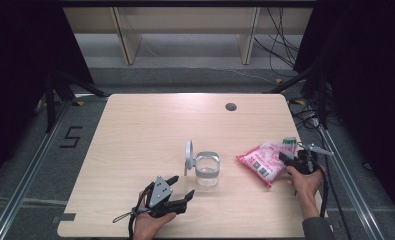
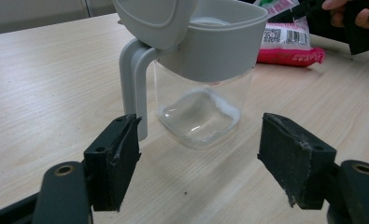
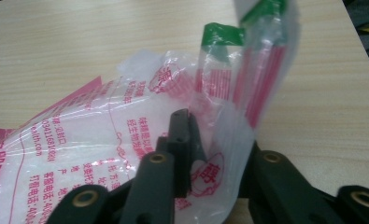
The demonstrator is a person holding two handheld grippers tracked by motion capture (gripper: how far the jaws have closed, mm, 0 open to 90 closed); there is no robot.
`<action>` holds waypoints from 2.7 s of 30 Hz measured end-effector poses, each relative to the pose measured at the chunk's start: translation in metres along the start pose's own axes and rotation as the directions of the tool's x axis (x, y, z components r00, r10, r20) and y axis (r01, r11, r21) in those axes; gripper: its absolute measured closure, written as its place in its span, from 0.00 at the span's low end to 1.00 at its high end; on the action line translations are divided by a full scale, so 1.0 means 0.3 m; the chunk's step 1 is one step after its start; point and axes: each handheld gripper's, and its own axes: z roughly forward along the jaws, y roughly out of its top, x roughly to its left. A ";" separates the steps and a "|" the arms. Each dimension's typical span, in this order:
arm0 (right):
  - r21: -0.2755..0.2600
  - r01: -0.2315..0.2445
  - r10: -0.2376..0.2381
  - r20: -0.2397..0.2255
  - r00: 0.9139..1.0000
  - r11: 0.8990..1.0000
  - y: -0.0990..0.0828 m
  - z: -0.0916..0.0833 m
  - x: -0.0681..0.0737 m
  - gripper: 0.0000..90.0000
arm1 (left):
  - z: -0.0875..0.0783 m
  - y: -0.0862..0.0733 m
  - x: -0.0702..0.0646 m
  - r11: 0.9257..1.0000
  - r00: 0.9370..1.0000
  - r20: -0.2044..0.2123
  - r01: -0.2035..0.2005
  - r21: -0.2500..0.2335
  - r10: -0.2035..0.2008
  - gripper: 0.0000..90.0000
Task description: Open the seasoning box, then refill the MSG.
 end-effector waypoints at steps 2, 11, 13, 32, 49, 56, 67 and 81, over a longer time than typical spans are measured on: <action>0.018 -0.052 0.051 0.002 0.999 0.999 0.001 -0.013 0.016 0.94 | 0.004 -0.003 -0.008 1.000 1.000 0.005 0.030 -0.004 -0.030 0.31; -0.018 0.039 -0.040 -0.018 0.999 0.999 0.007 -0.022 0.004 1.00 | -0.001 -0.001 -0.008 0.999 0.999 -0.001 0.037 -0.001 -0.037 0.31; -0.016 -0.003 0.002 -0.026 1.000 1.000 0.008 -0.032 0.023 1.00 | -0.001 -0.002 -0.008 0.999 0.999 -0.002 0.039 -0.001 -0.039 0.31; -0.190 0.179 -0.206 -0.130 0.970 0.965 0.036 -0.168 0.161 1.00 | -0.001 -0.001 -0.008 0.999 0.999 0.002 0.043 -0.013 -0.043 0.31; -0.237 0.197 -0.250 -0.219 0.943 0.951 0.056 -0.240 0.280 1.00 | 0.007 -0.017 -0.023 1.000 1.000 0.020 0.013 0.011 -0.013 0.32; -0.251 0.236 -0.295 -0.234 0.926 0.939 0.079 -0.261 0.312 1.00 | 0.008 -0.017 -0.034 1.000 0.999 0.028 0.029 0.005 -0.029 0.32; -0.277 0.260 -0.331 -0.252 0.909 0.925 0.090 -0.280 0.350 1.00 | 0.018 -0.008 -0.059 1.000 0.999 0.047 -0.003 0.018 0.002 0.32; -0.275 0.248 -0.325 -0.286 0.901 0.929 0.094 -0.310 0.395 1.00 | 0.025 0.000 -0.074 1.000 0.998 0.069 0.007 0.008 -0.007 0.32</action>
